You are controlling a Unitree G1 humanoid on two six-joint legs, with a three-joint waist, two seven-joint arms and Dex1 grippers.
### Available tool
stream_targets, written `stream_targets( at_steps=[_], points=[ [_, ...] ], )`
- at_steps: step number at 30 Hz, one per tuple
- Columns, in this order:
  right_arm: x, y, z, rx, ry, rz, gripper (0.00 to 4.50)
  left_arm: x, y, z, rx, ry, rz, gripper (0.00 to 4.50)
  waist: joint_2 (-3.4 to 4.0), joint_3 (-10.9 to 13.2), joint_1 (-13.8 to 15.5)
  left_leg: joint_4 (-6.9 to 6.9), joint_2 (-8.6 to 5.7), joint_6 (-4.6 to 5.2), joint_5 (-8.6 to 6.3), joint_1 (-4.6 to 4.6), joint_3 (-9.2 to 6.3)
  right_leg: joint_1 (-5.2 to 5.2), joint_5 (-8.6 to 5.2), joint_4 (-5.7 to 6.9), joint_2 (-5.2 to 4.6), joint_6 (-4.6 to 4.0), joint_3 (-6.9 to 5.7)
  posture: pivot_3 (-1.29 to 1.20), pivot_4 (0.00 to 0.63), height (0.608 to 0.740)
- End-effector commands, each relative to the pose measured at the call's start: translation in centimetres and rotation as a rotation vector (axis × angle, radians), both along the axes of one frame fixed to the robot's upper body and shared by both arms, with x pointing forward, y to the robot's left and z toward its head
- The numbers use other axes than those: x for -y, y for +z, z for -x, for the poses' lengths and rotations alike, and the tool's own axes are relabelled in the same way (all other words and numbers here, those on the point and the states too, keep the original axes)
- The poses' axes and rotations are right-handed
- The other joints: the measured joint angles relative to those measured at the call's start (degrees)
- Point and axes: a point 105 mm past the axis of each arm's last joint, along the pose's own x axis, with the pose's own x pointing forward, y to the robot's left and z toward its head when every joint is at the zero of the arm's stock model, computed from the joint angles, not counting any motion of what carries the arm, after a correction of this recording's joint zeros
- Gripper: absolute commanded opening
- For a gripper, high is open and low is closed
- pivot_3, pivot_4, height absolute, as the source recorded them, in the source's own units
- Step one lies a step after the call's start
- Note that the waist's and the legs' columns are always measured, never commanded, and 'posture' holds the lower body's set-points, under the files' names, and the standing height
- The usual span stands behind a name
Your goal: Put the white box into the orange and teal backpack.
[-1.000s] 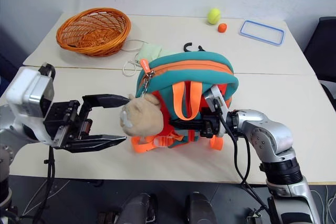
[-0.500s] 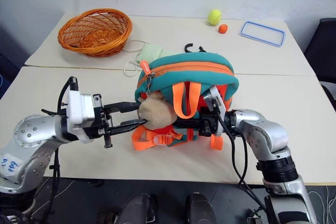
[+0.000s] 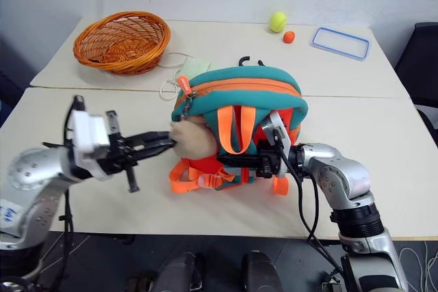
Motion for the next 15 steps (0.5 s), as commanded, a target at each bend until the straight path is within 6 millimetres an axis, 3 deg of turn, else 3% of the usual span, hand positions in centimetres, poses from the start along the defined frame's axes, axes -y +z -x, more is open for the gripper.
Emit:
stream_targets(
  at_steps=[1,4,6,8,10,15],
  points=[
    [-0.1,0.7,0.3,0.036,-0.002,-0.020,0.00,-4.1,3.1,-0.3,0.010,0.102,0.076,0.01,0.00,0.00,0.01,-0.01,0.00,0.00,0.00,0.01,0.00,-0.01,0.00,0.00,-0.01,0.00,0.00,0.00,0.150,0.740],
    [0.1,0.9,0.0,0.033,-0.036,-0.045,0.00,-6.8,4.0,-1.0,0.005,0.194,0.117,0.01,0.00,0.00,0.15,-0.01,-0.04,0.01,-0.01,0.00,-0.01,0.01,0.00,-0.02,-0.04,0.00,-0.01,0.00,0.150,0.740],
    [0.3,1.1,-0.3,0.030,-0.066,-0.068,0.00,-8.2,3.1,-1.5,-0.023,0.249,0.100,0.01,0.00,0.00,0.08,-0.03,-0.05,0.02,-0.03,0.00,0.00,-0.01,0.00,-0.02,-0.06,0.00,0.00,0.00,0.150,0.740],
    [0.4,1.3,-0.4,0.030,-0.088,-0.079,0.00,-9.0,0.5,-2.6,-0.081,0.323,0.024,0.01,0.01,0.00,-0.04,-0.05,-0.05,0.00,-0.04,0.00,0.00,-0.02,0.00,0.00,-0.05,0.00,0.00,0.00,0.150,0.740],
    [0.5,1.3,-0.4,0.027,-0.095,-0.080,0.00,-8.5,-2.7,-3.2,-0.152,0.323,-0.066,0.01,0.01,0.00,0.00,-0.09,-0.05,-0.01,-0.04,0.02,0.02,-0.03,0.00,-0.01,-0.05,0.00,0.01,0.00,0.150,0.740],
    [0.4,1.3,-0.4,0.019,-0.103,-0.087,0.00,-6.0,-6.7,-4.8,-0.212,0.289,-0.043,0.01,0.01,0.00,0.23,-0.06,-0.05,0.02,-0.07,-0.01,0.01,-0.04,0.00,-0.02,-0.07,0.00,0.01,0.00,0.150,0.740]
  ],
)
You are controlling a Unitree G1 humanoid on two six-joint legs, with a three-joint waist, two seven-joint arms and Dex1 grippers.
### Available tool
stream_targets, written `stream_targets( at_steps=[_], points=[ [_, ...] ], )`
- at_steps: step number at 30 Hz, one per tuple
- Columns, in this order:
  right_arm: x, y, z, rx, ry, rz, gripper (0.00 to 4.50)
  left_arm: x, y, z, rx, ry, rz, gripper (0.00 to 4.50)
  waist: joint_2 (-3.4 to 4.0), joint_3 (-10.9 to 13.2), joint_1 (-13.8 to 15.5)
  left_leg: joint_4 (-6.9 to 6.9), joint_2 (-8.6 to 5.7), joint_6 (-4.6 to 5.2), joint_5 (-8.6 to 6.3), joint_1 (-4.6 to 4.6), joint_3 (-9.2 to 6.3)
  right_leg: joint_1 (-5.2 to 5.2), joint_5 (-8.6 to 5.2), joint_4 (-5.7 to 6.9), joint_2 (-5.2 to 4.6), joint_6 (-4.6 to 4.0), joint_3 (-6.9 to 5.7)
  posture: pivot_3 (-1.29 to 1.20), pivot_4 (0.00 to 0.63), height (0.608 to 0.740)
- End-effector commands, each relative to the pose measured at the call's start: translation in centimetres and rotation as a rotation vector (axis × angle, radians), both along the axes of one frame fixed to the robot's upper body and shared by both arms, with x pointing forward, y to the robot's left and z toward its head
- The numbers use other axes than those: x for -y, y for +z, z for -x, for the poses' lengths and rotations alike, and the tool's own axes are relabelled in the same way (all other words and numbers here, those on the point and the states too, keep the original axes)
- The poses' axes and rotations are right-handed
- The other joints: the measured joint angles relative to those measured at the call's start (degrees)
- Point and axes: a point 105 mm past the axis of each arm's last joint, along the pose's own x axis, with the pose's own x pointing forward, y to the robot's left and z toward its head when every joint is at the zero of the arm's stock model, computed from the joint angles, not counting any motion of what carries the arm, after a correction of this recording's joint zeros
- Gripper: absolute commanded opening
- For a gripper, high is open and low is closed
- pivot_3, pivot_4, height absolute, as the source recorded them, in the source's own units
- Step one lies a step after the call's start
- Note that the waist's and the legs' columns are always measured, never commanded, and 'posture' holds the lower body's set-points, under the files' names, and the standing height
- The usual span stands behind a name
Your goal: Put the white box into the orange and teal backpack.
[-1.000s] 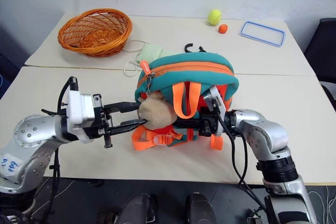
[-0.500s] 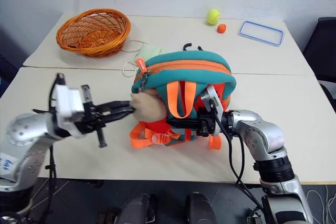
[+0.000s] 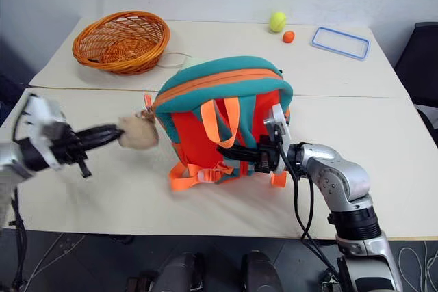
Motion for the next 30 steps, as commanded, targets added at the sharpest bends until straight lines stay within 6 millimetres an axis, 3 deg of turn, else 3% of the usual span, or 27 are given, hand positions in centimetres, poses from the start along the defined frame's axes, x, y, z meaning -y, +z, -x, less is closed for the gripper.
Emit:
stream_targets(
  at_steps=[1,6,9,14,18,21,27,28,30],
  points=[
    [0.3,0.9,0.5,0.019,-0.004,-0.038,0.00,1.3,-2.7,-1.3,-0.027,0.018,0.003,0.01,0.00,0.00,0.09,-0.01,-0.01,0.01,-0.01,0.02,0.01,0.02,0.00,-0.01,-0.02,0.00,0.00,0.00,0.150,0.740],
    [0.3,0.7,0.7,0.006,-0.019,-0.042,0.00,4.5,-5.2,-0.3,-0.080,-0.105,0.013,0.01,0.00,-0.01,0.12,0.01,-0.02,0.05,-0.04,-0.01,0.02,0.01,0.00,0.14,-0.02,0.00,-0.01,0.00,0.150,0.740],
    [0.5,0.7,0.6,-0.010,-0.043,-0.054,0.00,4.5,-7.0,0.6,-0.145,-0.132,-0.063,0.01,0.00,-0.01,0.13,0.04,-0.03,0.06,-0.05,0.00,0.01,0.03,0.00,0.13,-0.04,0.00,-0.01,0.00,0.150,0.740],
    [0.7,-0.4,0.6,-0.030,-0.088,-0.031,0.00,5.2,-7.3,1.4,-0.152,-0.148,0.013,0.01,-0.01,-0.01,0.18,0.05,-0.06,0.18,-0.11,0.02,-0.01,0.07,0.00,0.00,-0.10,0.00,-0.03,0.00,0.150,0.740],
    [1.5,-0.2,0.6,0.034,-0.149,-0.043,1.28,3.8,-6.4,1.4,-0.121,-0.067,0.024,1.17,-0.01,-0.01,0.12,0.04,-0.06,0.22,-0.14,0.03,-0.01,0.07,0.00,0.00,-0.10,0.00,-0.03,0.00,0.150,0.740],
    [3.3,0.1,0.4,0.121,-0.234,-0.026,2.41,1.7,-5.1,1.7,-0.065,0.000,0.020,2.13,-0.01,-0.01,0.12,0.03,-0.06,0.30,-0.18,0.02,-0.01,0.06,0.00,-0.01,-0.09,0.00,-0.03,0.00,0.150,0.740],
    [12.4,-2.6,2.7,0.225,-0.350,0.315,4.27,-4.2,-4.2,6.4,-0.085,0.109,-0.101,3.78,0.00,-0.01,0.19,-0.01,-0.07,0.24,-0.32,-0.01,0.01,0.19,0.00,-0.40,-0.10,0.00,-0.05,0.00,0.150,0.740],
    [14.1,-2.7,2.7,0.225,-0.385,0.365,4.50,-5.1,-4.2,7.2,-0.082,0.146,-0.106,4.02,0.00,-0.01,0.15,-0.01,-0.07,0.26,-0.34,-0.01,0.02,0.23,0.00,-0.47,-0.10,0.01,-0.05,0.00,0.150,0.740],
    [17.3,-2.8,2.4,0.216,-0.457,0.427,4.50,-6.5,-4.6,8.7,-0.076,0.217,-0.147,4.02,0.00,-0.01,-0.30,0.03,-0.06,0.32,-0.37,0.00,0.09,0.26,0.00,-0.52,-0.11,0.01,-0.02,0.00,0.150,0.740]
  ],
)
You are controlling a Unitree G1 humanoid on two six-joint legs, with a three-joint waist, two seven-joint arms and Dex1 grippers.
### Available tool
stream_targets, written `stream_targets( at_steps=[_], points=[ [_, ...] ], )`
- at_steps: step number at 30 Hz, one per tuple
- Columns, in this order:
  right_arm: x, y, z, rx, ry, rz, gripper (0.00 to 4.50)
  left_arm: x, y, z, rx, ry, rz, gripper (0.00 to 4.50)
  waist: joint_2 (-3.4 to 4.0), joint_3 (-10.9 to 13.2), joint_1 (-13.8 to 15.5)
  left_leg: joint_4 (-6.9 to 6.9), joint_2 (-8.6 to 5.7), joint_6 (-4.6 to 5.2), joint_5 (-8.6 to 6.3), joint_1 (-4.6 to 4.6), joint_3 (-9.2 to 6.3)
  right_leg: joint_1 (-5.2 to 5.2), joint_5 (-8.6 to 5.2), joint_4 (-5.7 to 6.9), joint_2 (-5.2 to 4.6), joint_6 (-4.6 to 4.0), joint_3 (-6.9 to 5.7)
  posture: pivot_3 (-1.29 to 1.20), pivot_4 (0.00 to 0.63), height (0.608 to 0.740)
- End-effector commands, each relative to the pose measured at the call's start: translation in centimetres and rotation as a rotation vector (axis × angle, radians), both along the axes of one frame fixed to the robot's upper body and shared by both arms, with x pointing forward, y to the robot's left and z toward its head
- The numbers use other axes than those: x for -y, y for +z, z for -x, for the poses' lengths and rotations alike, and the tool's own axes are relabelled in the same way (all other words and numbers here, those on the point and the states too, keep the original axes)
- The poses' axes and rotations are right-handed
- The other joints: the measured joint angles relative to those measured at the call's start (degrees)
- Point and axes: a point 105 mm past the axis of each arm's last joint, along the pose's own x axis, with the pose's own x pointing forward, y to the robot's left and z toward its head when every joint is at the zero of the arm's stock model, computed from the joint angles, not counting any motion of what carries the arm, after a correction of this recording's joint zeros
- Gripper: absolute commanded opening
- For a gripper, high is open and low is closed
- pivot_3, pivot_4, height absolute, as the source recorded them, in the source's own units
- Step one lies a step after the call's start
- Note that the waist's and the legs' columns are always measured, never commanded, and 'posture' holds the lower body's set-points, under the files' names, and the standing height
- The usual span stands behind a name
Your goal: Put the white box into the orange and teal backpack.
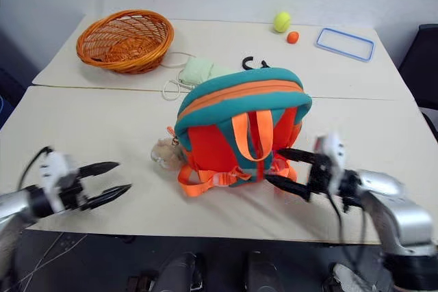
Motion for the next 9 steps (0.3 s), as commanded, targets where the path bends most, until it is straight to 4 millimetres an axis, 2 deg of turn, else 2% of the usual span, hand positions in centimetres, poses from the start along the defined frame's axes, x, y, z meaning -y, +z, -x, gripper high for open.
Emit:
stream_targets(
  at_steps=[1,4,6,9],
  points=[
    [5.9,0.9,-0.4,0.072,-0.123,0.119,4.50,-1.9,0.7,2.6,0.063,0.079,-0.084,4.02,0.00,0.00,-0.25,-0.01,0.00,0.06,-0.03,0.07,0.07,0.06,0.01,-0.04,-0.04,0.02,-0.01,0.00,0.150,0.740],
    [7.8,0.2,-0.5,0.110,-0.140,0.176,4.50,-2.3,-0.3,3.2,0.054,0.125,-0.146,4.02,0.01,0.01,0.05,-0.08,0.07,0.28,-0.23,0.65,0.03,0.64,0.00,-0.20,-0.01,0.00,-0.06,0.00,0.150,0.740],
    [9.1,0.0,-1.3,0.191,-0.174,0.221,4.50,-2.8,-1.0,3.2,0.058,0.166,-0.194,4.02,0.02,0.01,0.26,-0.10,0.13,0.22,-0.25,0.72,0.00,0.72,-0.03,-0.22,0.04,-0.04,-0.06,0.00,0.150,0.740],
    [9.8,-1.0,-1.6,0.223,-0.156,0.295,4.50,-2.3,-1.3,3.2,0.064,0.143,-0.180,4.02,0.10,0.02,0.33,-0.10,0.11,0.19,-0.24,0.71,0.01,0.71,-0.03,-0.22,0.02,-0.05,-0.06,0.00,0.150,0.740]
  ],
)
